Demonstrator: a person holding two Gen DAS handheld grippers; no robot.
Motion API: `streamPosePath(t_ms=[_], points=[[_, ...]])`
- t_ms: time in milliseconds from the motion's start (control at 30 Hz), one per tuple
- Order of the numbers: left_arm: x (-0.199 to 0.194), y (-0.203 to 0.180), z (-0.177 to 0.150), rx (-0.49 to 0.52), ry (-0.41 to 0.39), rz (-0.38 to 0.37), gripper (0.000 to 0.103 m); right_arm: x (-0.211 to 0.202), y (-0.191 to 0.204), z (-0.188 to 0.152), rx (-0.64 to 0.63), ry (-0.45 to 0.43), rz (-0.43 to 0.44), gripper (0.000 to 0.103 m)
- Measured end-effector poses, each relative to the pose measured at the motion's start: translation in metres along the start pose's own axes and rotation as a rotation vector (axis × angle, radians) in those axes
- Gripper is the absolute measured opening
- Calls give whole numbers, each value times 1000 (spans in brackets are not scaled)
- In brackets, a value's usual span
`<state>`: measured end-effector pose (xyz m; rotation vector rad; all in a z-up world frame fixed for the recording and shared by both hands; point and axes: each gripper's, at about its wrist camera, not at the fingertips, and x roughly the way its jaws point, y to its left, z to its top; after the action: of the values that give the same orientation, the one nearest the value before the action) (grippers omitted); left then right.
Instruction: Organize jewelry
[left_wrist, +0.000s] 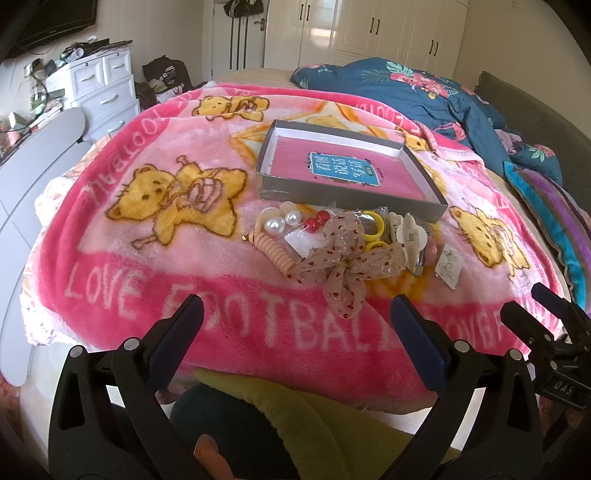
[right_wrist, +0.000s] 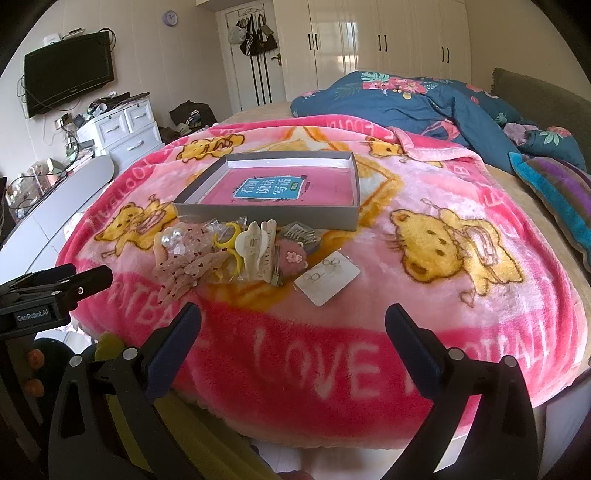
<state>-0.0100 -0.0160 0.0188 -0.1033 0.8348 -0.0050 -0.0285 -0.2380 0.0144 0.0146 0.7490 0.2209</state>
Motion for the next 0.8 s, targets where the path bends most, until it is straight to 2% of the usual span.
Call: streamPosePath(t_ms=[433, 800], points=[[0, -1, 1, -15, 5, 5, 95, 5, 2, 1, -8, 5, 26, 99], [15, 22, -1, -53, 28, 30, 95, 20, 1, 12, -33, 13, 66, 99]])
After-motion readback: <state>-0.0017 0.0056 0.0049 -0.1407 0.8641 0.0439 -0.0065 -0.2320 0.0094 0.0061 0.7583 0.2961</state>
